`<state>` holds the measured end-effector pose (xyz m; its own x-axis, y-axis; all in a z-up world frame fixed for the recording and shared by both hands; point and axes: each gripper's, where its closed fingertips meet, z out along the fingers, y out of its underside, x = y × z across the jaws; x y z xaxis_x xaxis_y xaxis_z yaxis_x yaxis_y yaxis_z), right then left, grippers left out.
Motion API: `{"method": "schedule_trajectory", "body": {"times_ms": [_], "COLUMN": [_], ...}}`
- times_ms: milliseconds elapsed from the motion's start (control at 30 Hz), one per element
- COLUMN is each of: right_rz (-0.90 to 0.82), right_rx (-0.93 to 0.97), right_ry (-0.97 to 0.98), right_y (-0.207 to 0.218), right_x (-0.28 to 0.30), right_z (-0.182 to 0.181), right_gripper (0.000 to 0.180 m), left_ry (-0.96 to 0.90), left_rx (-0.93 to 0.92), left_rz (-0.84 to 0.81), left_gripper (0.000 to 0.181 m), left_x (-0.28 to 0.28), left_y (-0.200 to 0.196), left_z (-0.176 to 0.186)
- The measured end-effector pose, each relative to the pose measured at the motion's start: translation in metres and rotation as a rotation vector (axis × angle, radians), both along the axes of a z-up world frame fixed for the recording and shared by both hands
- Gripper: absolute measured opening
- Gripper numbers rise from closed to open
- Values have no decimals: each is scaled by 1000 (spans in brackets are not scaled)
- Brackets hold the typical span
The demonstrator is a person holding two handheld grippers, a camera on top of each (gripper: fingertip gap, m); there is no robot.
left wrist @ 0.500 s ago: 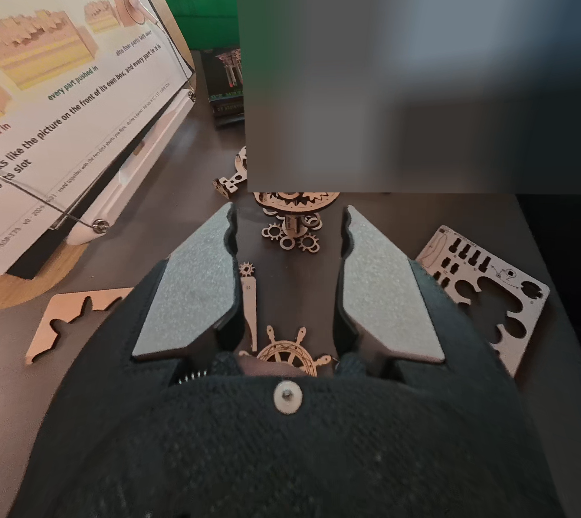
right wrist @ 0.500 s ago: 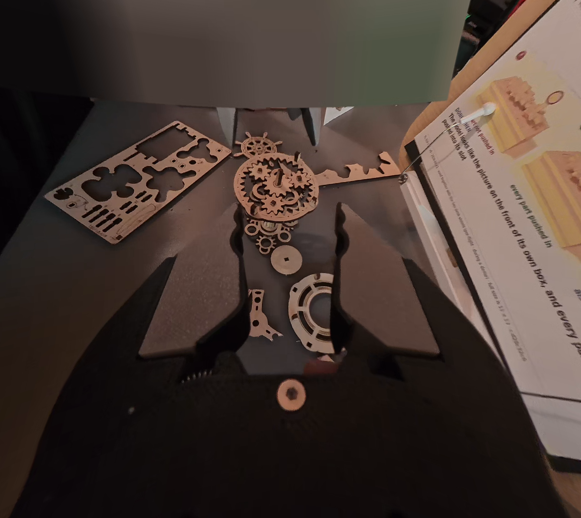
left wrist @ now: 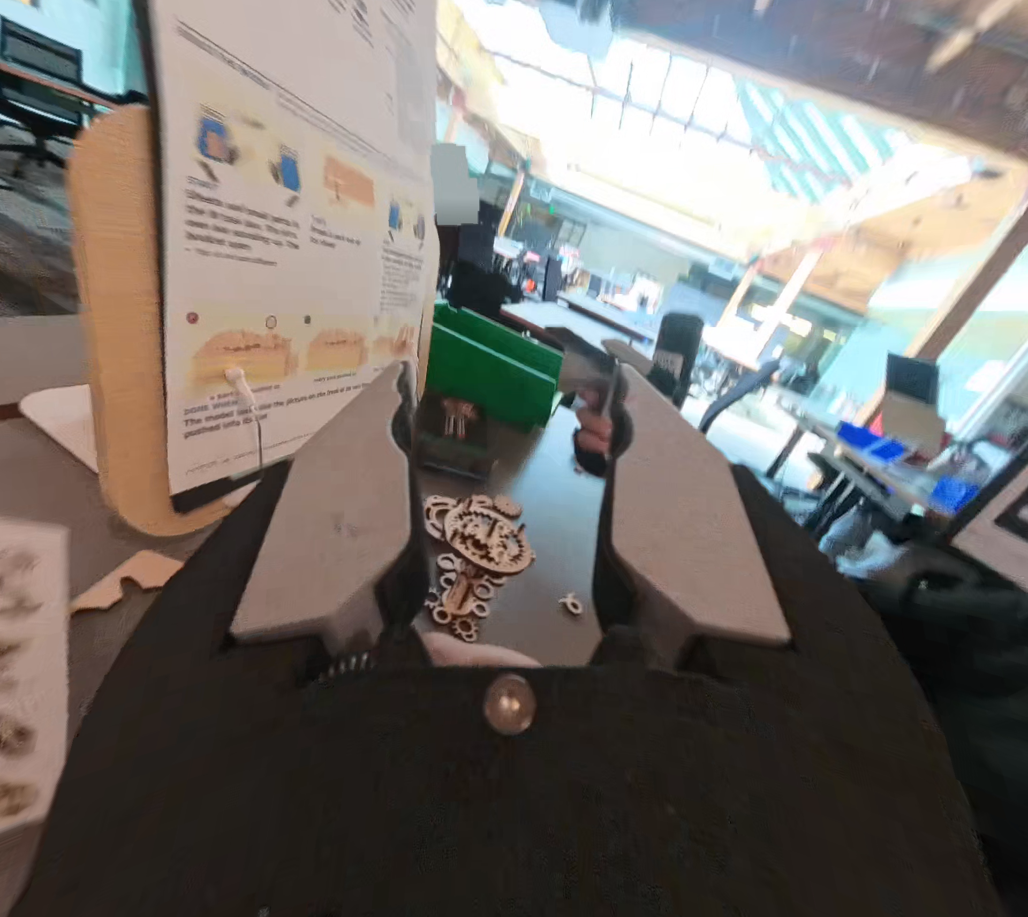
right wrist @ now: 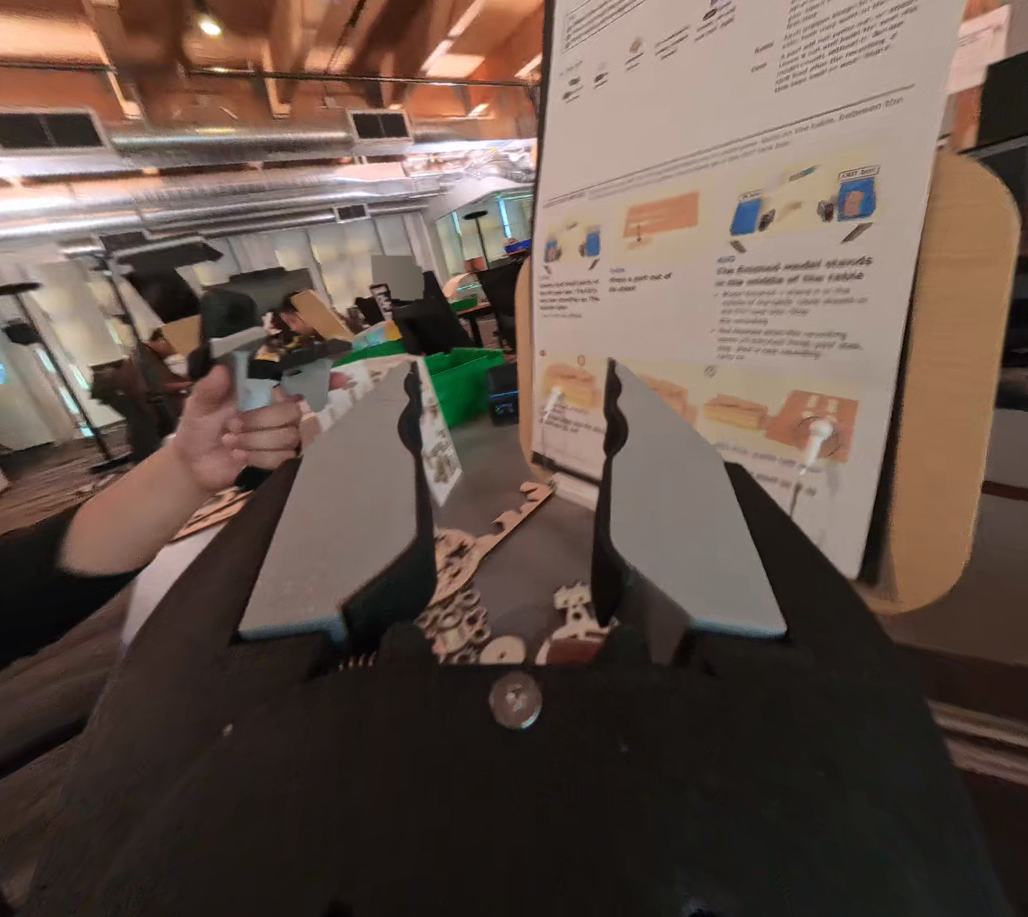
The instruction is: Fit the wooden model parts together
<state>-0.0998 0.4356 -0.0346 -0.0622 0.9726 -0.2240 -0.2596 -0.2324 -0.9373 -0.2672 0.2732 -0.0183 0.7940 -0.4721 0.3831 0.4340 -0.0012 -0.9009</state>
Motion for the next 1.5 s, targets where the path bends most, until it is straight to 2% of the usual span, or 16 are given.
{"method": "schedule_trajectory", "body": {"times_ms": [33,67,133,200,267,333,367,533,800,867,967,1033,1133,1233,1333,1500], "right_rz": [20,24,-23,-89,-120,-167,-173,-175,-178,-130,35,132,243,301,352,354], "right_rx": [-7,3,64,141,175,199,189,180,196,179,178,246,391,497,501,529], "right_ry": [-17,-63,-166,-242,-301,-307,-340,-500,-582,-593,-632,-683,-758,-791,-779,-839], "right_y": [-7,-13,-19,-19,-18,-12,-8,1,0,-2,-17,-25,-33,-33,-34,-39], "right_x": [6,9,16,25,30,31,29,17,5,-2,-20,-31,-44,-60,-73,-70], "right_z": [-7,-19,-51,-81,-89,-92,-98,-128,-142,-144,-149,-154,-162,-163,-162,-179], "right_gripper": [59,61,64,57,58,49,56,60,57,57,57,56,41,39,24,28], "left_ry": [-10,25,121,207,288,349,360,358,467,499,557,574,565,599,621,621], "left_rx": [-6,-38,-146,-264,-348,-443,-471,-452,-408,-375,-342,-317,-320,-319,-345,-345], "left_rz": [25,62,111,83,80,92,87,94,24,8,-12,-18,-36,-13,18,56], "left_gripper": [59,58,65,64,54,48,48,47,48,48,48,47,47,46,48,49], "left_x": [-5,-8,-5,8,15,14,15,9,18,19,18,17,19,16,14,9], "left_y": [-9,-16,-28,-40,-47,-50,-50,-32,22,32,41,43,38,34,36,38], "left_z": [-1,-10,-43,-84,-121,-154,-162,-157,-164,-160,-155,-154,-155,-161,-166,-165]}}
